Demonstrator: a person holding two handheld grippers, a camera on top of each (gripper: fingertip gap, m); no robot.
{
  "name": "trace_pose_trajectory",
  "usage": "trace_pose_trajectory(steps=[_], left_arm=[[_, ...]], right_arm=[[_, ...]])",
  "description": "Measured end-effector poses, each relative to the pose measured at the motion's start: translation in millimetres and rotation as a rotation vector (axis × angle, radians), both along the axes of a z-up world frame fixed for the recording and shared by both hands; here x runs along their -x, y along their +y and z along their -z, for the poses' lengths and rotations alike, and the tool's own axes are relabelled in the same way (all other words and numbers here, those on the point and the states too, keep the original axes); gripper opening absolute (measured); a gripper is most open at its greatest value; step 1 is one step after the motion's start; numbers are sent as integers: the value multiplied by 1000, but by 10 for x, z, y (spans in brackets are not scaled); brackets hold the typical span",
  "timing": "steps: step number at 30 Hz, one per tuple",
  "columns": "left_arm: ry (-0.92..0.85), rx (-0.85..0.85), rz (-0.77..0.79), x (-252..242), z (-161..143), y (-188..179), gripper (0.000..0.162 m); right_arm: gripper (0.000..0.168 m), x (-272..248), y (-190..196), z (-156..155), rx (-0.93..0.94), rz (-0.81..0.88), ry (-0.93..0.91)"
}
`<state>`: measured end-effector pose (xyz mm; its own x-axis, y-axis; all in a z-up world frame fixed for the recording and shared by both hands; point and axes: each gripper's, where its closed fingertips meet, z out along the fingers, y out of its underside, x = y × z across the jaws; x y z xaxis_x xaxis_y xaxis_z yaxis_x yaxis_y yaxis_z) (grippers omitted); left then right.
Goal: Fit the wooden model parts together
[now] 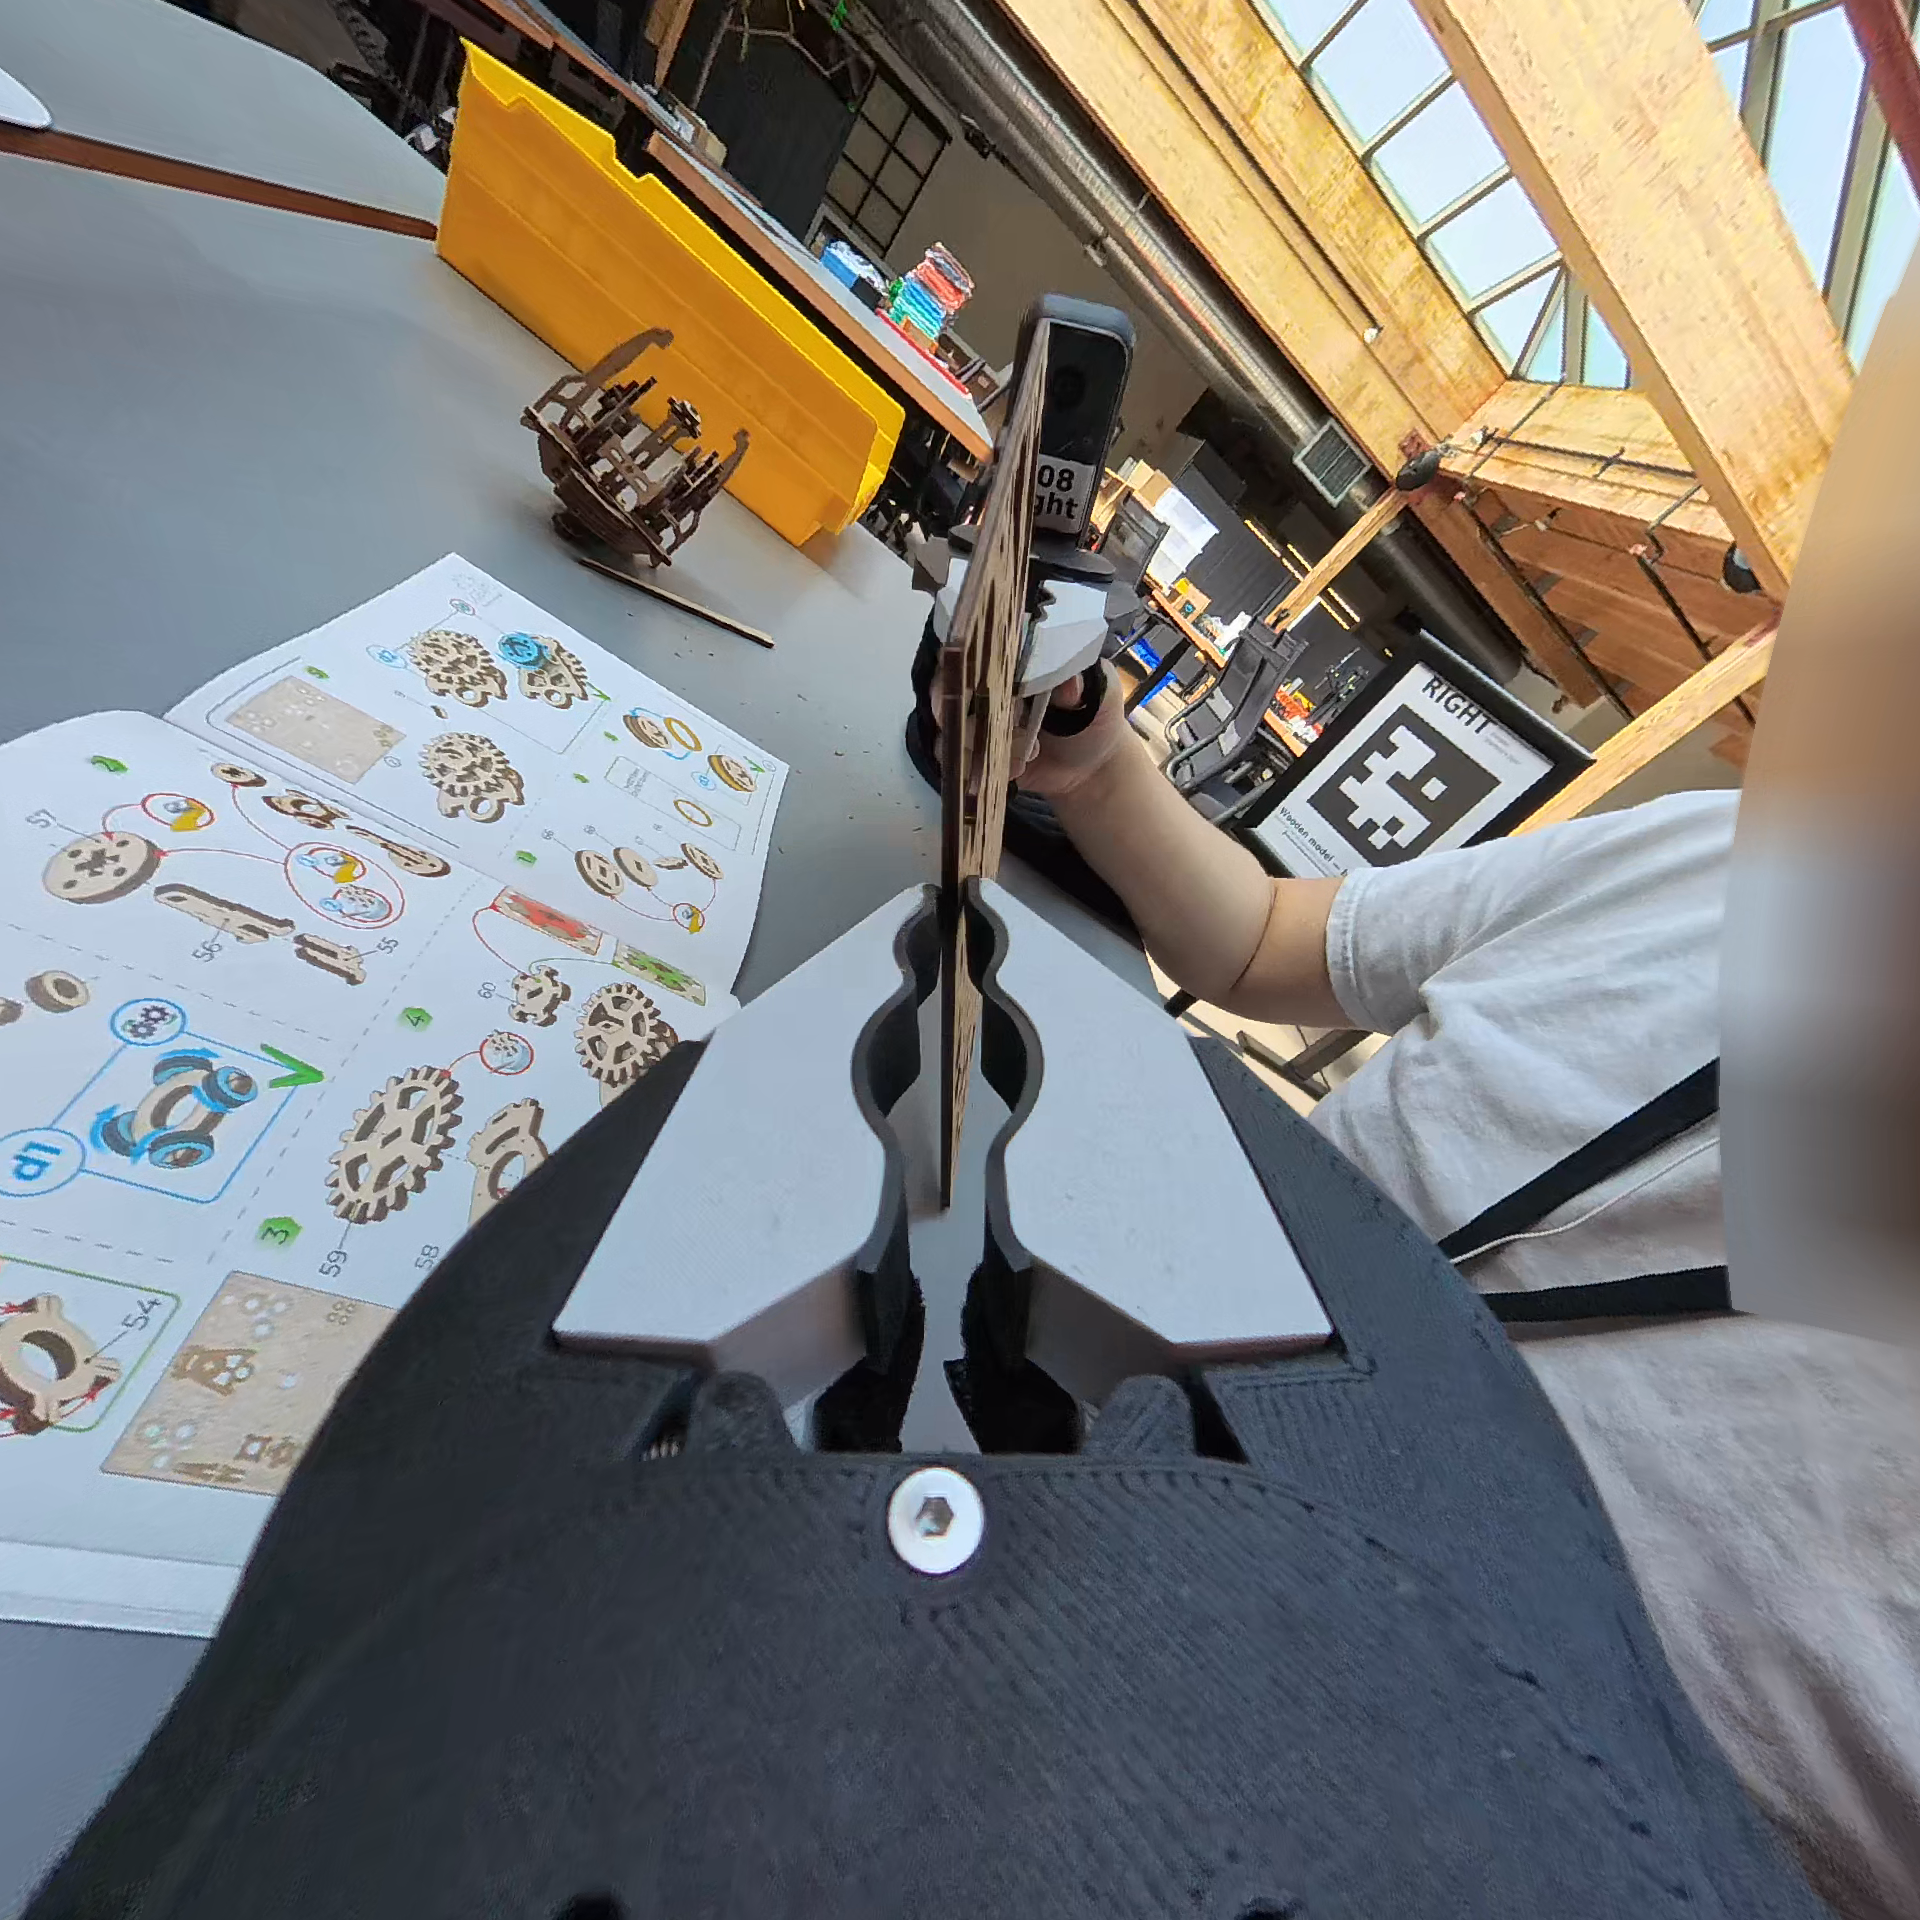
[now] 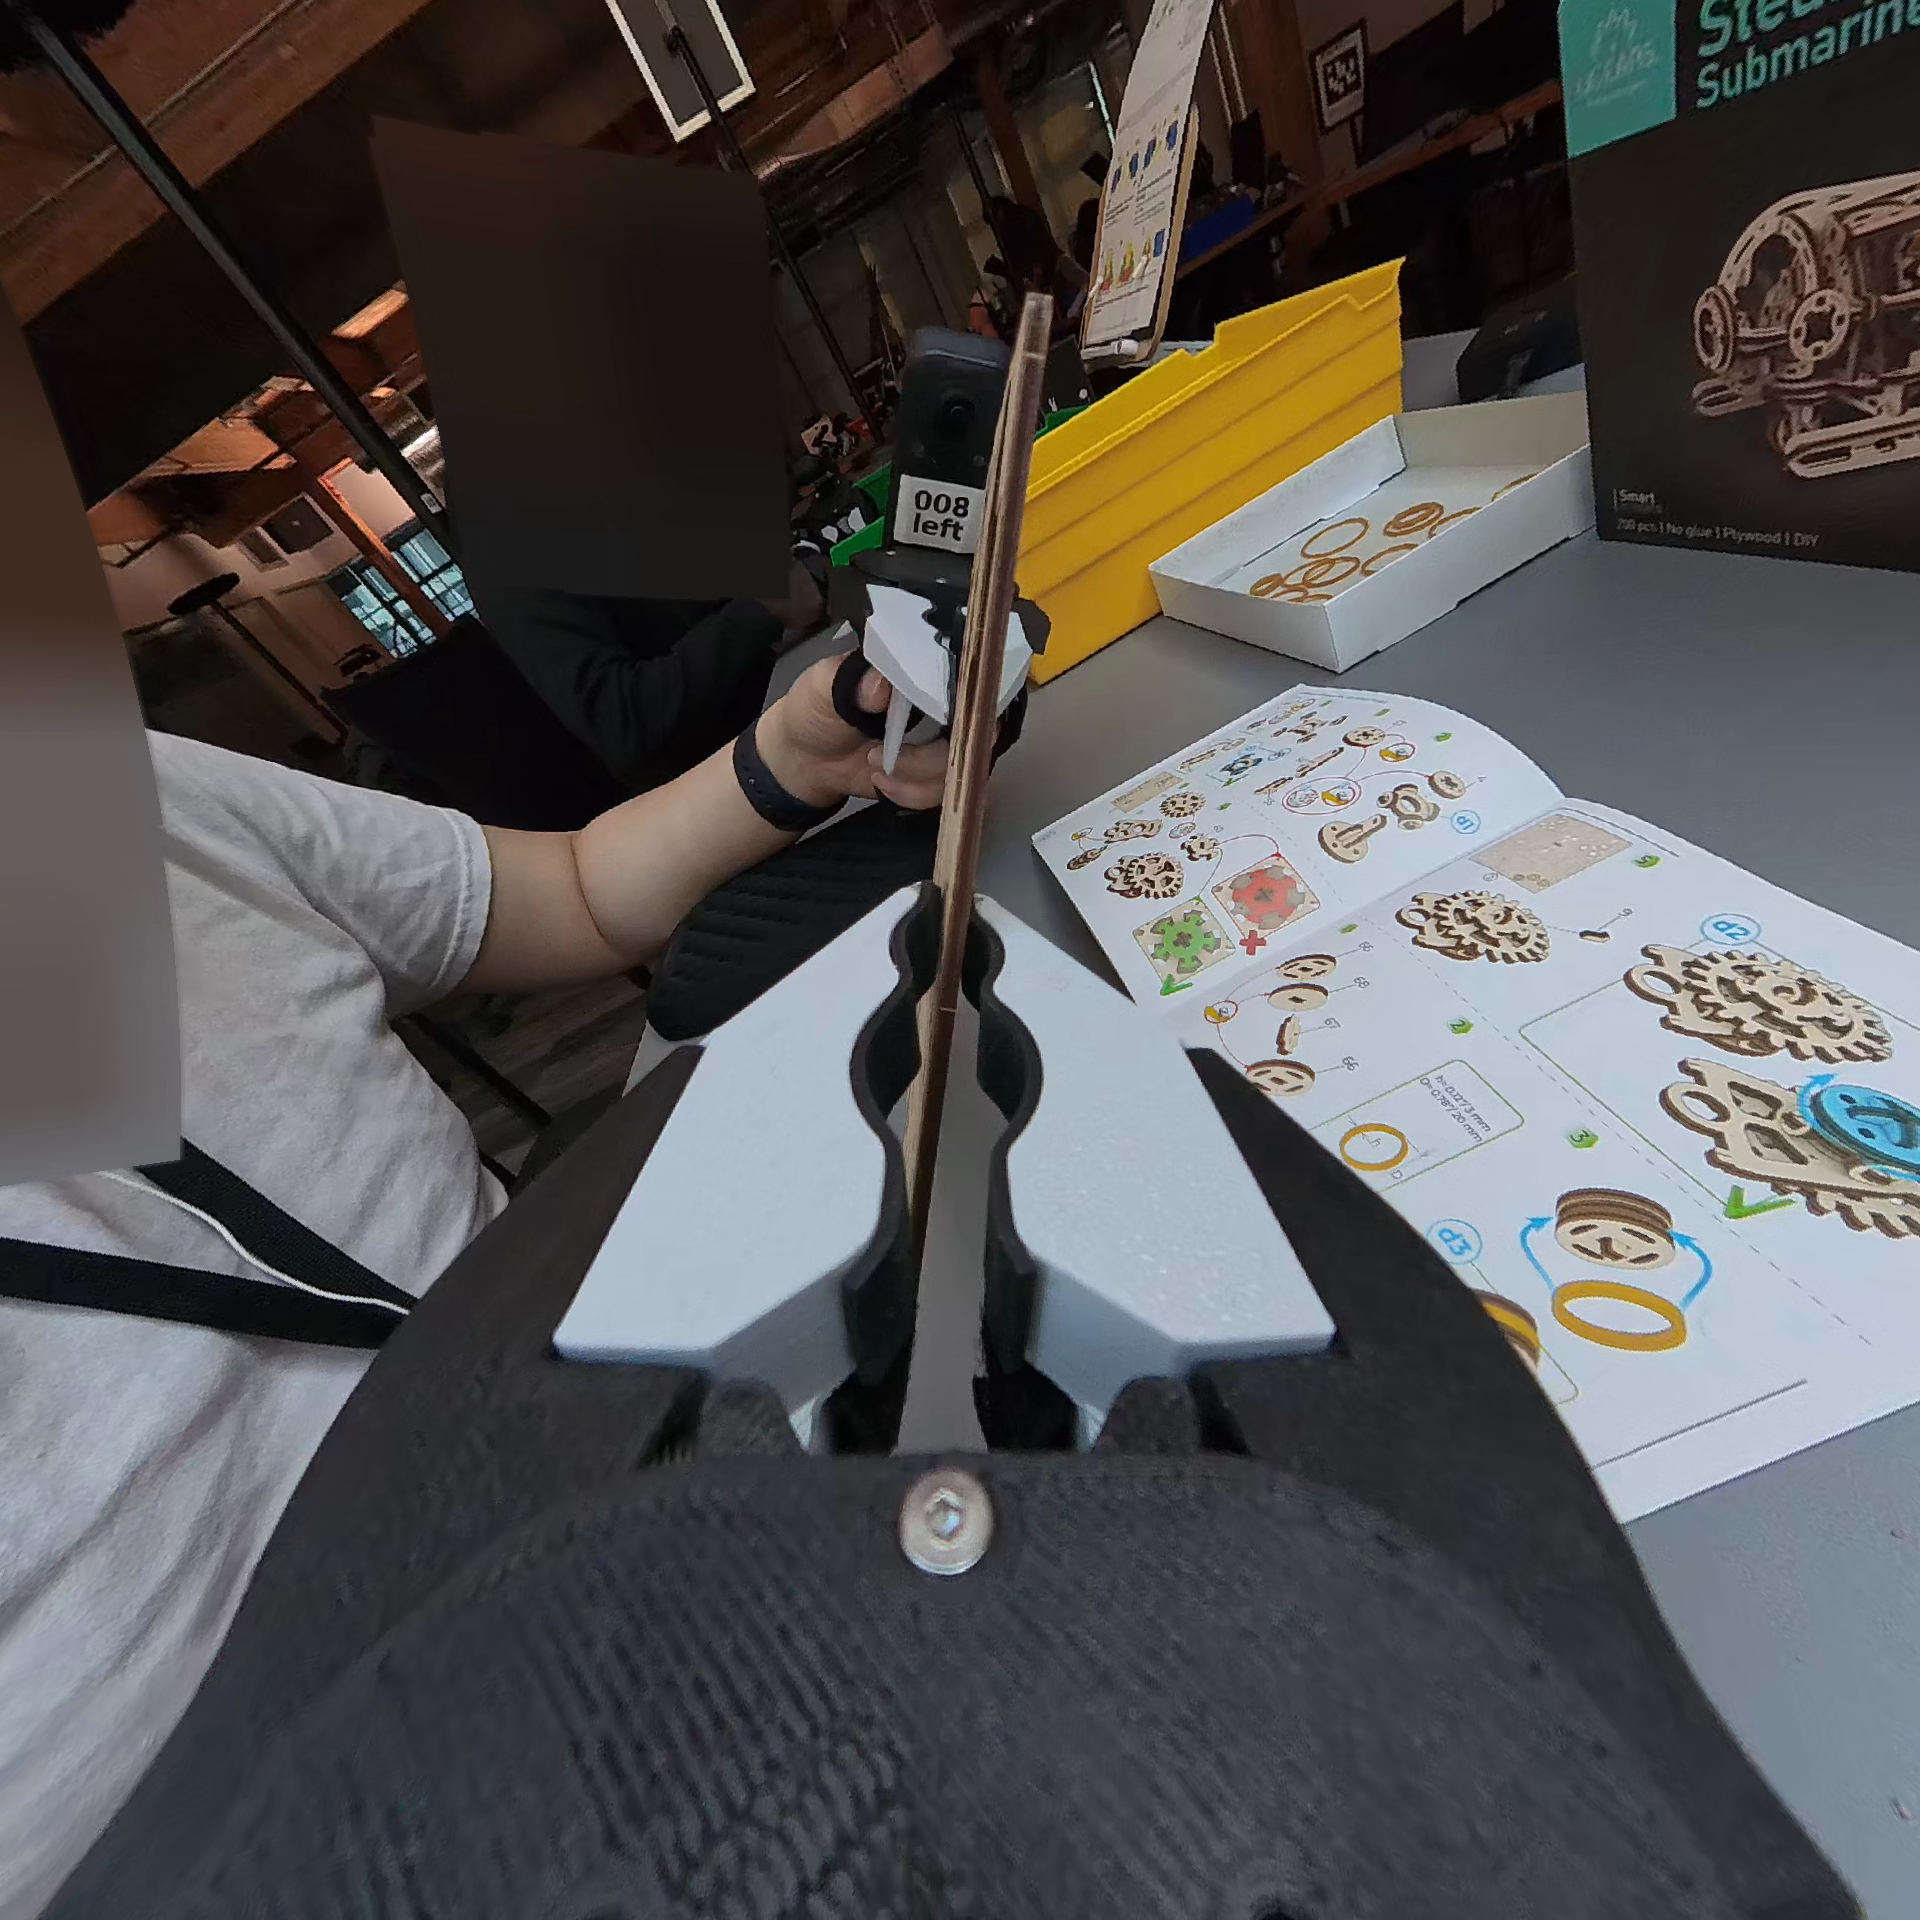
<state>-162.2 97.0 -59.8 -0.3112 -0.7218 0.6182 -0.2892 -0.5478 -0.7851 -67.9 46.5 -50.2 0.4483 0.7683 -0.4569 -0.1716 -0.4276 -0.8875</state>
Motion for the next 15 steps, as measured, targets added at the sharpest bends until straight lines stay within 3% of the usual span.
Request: trace_pose_trajectory(steps=[6,15], left_arm=[[26,30,35,31,47,-7,0],[36,28,79,38,69,-82,0]], right_arm=[[5,31,-1,131,21,-3,-87],[10,17,1,103,36,5,-64]])
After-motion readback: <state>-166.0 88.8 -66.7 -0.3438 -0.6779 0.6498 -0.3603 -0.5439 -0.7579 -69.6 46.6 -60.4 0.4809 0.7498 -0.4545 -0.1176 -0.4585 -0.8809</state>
